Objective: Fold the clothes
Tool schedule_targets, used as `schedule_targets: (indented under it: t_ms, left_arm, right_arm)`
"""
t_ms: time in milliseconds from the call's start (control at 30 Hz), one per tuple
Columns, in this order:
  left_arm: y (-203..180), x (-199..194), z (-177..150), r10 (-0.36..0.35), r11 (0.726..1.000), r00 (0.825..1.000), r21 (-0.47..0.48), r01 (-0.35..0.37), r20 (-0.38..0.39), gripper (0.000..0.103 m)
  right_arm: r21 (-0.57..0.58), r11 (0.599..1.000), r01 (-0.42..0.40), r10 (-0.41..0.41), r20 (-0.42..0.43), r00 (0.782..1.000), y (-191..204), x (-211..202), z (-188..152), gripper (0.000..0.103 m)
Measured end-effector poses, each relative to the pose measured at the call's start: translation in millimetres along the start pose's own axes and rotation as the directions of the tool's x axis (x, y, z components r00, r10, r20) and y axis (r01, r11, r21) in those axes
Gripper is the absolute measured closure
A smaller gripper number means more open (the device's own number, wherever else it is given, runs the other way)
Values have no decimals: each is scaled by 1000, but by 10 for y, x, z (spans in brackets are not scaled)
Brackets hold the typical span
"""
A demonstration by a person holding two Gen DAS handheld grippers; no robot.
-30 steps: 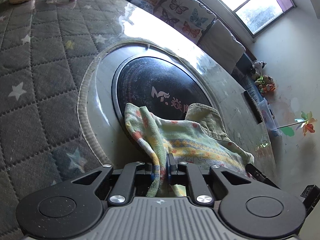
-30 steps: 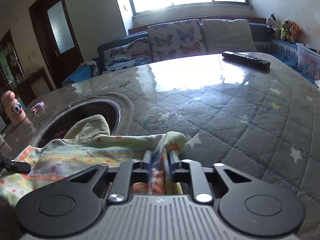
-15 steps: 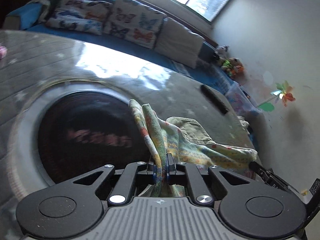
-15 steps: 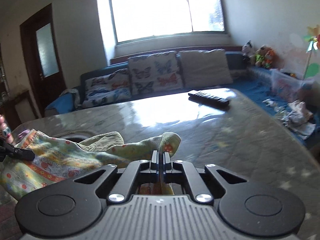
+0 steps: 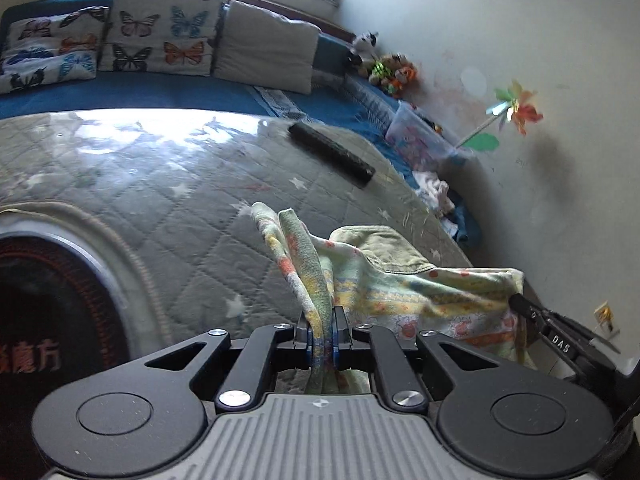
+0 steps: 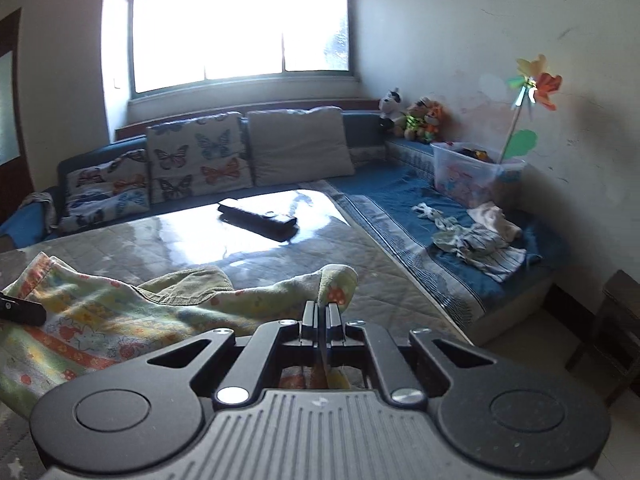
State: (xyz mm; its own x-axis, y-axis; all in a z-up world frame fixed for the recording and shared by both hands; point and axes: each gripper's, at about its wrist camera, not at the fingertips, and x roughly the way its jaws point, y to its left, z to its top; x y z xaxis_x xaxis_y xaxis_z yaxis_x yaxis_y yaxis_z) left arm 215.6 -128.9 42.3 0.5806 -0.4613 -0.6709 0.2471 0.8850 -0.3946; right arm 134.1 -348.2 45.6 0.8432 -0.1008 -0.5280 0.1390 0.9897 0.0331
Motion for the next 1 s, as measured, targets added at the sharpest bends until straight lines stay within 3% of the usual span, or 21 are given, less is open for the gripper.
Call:
schedule_targets:
  t_ms: [133, 167, 200, 267, 367, 600, 767, 1000]
  left_arm:
    - [-32, 181, -80, 71, 997, 997, 36, -70, -41, 88]
    - [-24, 186, -99, 84, 996, 995, 42, -83, -44, 79]
    - [-10, 182, -115, 94, 995, 995, 48, -92, -45, 77]
    - [2, 166, -114, 116, 992, 993, 63, -113, -32, 76]
    - [9, 152, -65, 134, 988, 991, 79, -133, -5, 78]
    - [-77, 301, 84, 95, 990, 995, 101, -94, -8, 80]
    - [-201, 486, 149, 42, 989, 999, 140, -39, -20, 81]
    - [-176, 852, 150, 57, 989, 996, 143, -46, -74, 81]
  right_arm:
    - [11, 999, 44, -43, -72, 996, -79, 185, -141, 98]
    - [16, 999, 52, -50, -81, 995, -94, 203, -169, 98]
    - [18, 998, 54, -52, -85, 995, -107, 214, -187, 97]
    - [13, 998, 61, -60, -76, 995, -113, 196, -186, 96]
    - [10, 1000, 10, -9, -74, 997, -42, 177, -147, 95]
    - [4, 990, -144, 143, -122, 982, 277, 458, -89, 95]
    - [37, 986, -162, 166, -151, 974, 392, 699, -89, 95]
    - [26, 987, -155, 158, -161, 974, 437, 768, -107, 89]
